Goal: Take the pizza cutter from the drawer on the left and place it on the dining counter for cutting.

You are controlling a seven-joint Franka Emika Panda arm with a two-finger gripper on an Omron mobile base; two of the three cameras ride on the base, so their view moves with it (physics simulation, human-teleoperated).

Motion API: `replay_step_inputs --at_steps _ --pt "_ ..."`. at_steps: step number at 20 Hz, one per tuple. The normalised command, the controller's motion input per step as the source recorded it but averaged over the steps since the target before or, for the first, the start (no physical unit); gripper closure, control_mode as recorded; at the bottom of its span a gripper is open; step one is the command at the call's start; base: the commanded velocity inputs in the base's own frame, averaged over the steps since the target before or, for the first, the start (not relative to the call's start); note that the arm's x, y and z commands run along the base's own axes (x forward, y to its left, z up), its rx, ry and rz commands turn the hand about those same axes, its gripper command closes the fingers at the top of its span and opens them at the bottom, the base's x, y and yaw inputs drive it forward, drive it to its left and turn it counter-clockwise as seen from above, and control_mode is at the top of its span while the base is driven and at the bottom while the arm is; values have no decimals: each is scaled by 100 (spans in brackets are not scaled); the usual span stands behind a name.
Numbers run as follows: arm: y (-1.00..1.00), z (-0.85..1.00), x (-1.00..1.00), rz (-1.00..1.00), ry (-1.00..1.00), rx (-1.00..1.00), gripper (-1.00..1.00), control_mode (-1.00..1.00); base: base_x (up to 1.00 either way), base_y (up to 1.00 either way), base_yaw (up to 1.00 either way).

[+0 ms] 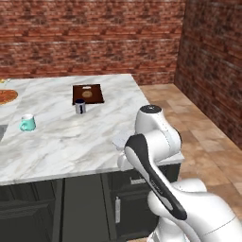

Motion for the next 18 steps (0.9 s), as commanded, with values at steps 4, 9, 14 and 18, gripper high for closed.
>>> replay_step_inputs --at_steps 4,9,14,18 --pt "0 0 0 0 0 0 100 100 -52 -23 -1" --pt "0 0 0 0 0 0 100 100 -1 -76 -1" --pt "0 0 0 0 0 0 100 100 2 -83 0" --pt "0 0 0 0 0 0 100 100 8 -80 0"
